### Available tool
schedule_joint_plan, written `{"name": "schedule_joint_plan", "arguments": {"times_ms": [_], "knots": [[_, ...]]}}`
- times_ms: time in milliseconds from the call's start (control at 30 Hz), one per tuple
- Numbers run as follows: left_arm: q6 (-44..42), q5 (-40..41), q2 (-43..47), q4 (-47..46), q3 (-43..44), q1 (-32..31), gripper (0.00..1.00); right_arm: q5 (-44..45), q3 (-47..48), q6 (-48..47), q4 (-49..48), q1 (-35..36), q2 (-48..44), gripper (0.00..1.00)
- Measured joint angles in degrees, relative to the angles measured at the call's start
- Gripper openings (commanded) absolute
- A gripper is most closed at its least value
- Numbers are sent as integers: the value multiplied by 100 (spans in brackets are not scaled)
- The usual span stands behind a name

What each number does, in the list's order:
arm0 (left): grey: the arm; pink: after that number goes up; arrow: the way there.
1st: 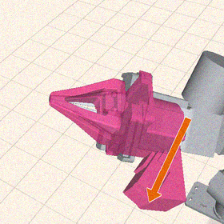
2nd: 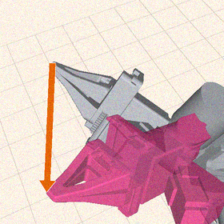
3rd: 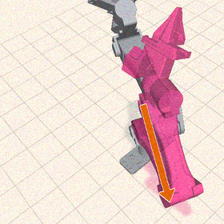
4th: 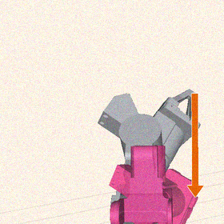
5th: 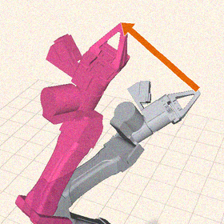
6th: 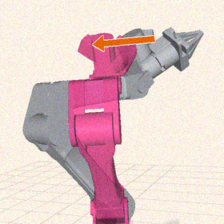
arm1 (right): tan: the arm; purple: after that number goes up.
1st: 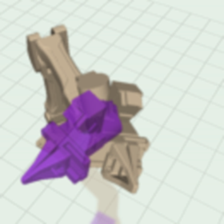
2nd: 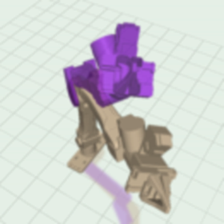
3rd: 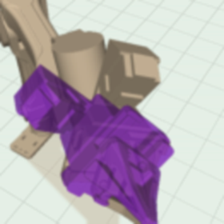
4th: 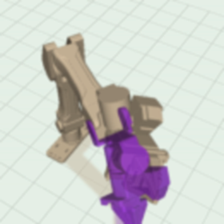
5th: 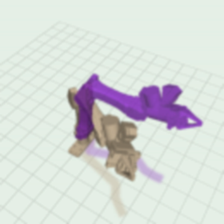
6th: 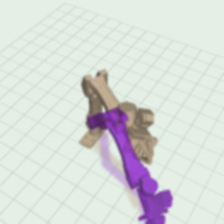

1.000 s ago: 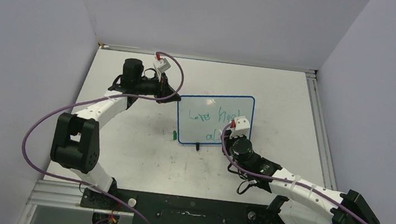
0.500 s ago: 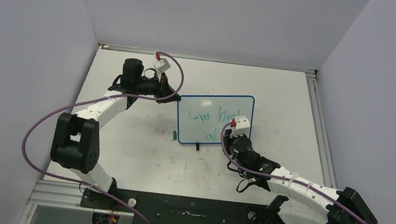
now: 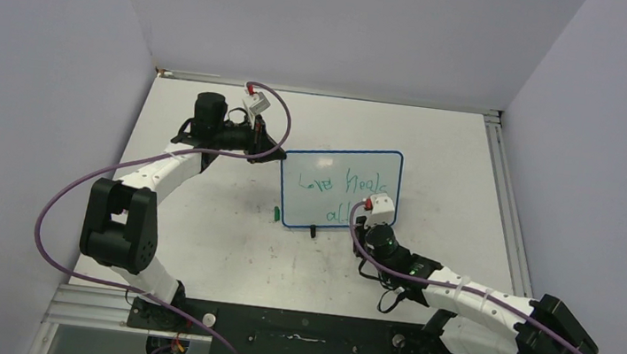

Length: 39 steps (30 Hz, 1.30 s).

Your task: Write a sentence on the whiteboard

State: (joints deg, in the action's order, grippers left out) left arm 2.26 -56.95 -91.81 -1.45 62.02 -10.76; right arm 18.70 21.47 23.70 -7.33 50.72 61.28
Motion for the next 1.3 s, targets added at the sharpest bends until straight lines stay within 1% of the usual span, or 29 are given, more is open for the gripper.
{"name": "schedule_joint_plan", "arguments": {"times_ms": [133, 367, 733, 1133, 1233, 1300], "knots": [[0, 0, 0, 0, 0, -2, 0, 120, 0, 24, 160, 4, -94, 5], [0, 2, 0, 2, 0, -2, 0, 448, 0, 9, 254, 4, -557, 5], [0, 2, 0, 4, 0, -2, 0, 514, -37, 83, 380, 61, -560, 5], [0, -26, 4, 0, 0, 0, 0, 640, -83, 0, 184, 107, -136, 5], [0, -24, 9, 2, 0, -2, 0, 640, -81, -13, 236, 116, -238, 5], [0, -17, 9, 11, 0, -2, 0, 643, -66, -11, 431, 144, -525, 5]]}}
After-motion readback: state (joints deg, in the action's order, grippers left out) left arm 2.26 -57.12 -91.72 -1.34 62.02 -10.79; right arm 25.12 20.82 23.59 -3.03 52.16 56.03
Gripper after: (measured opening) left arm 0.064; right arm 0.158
